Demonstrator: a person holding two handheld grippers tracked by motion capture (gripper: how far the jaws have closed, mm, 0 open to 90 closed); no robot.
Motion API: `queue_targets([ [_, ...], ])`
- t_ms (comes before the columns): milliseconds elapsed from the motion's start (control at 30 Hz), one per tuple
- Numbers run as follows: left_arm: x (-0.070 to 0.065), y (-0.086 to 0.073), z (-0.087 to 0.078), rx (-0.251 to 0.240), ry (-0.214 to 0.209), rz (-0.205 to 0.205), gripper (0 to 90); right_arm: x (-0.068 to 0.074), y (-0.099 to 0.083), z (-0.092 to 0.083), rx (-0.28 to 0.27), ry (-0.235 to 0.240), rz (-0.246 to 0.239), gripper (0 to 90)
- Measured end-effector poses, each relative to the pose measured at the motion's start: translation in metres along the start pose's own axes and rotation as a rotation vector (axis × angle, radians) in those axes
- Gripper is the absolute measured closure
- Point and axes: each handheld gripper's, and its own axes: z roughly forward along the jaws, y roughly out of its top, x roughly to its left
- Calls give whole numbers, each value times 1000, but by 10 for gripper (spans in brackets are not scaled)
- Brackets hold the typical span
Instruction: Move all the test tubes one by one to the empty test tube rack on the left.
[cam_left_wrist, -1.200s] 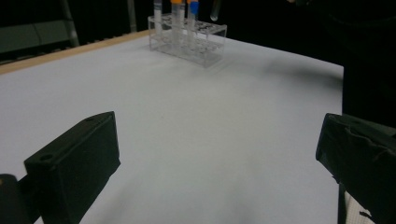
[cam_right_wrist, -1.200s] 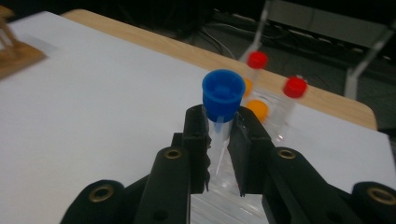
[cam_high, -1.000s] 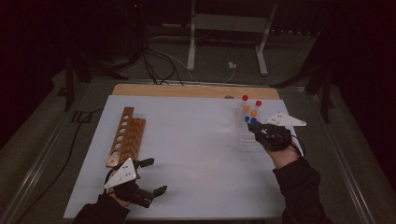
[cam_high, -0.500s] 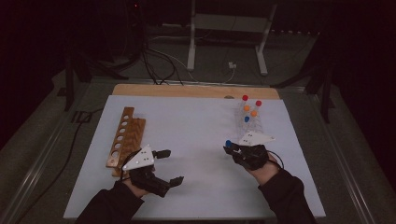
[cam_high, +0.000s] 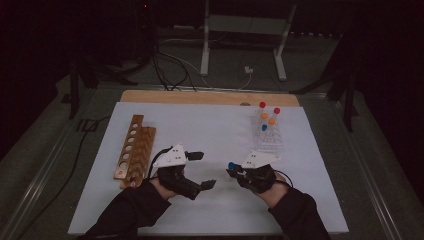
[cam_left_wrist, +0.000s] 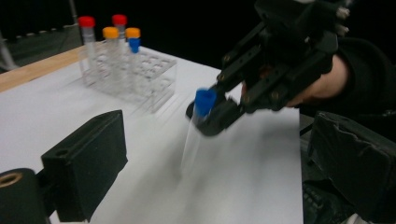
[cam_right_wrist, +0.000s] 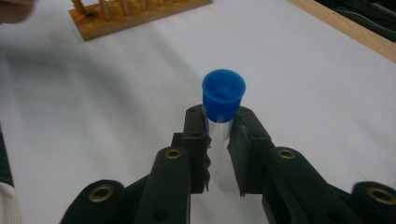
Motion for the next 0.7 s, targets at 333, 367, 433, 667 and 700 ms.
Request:
queue_targets([
  [333,0,9,30,18,-17,33,296,5,1,5,1,21,-15,768],
  [367,0,9,32,18,-20,33,339,5,1,5,0,21,-15,768],
  [433,1,9,35,20,-17,35,420,5,2,4,-3,22,-12,768],
  [667,2,6,43,39,7,56,586,4,2,3,-5,23,-9,768],
  [700,3,6,44,45,4,63,608,4,2,3,-7,24,-6,768],
])
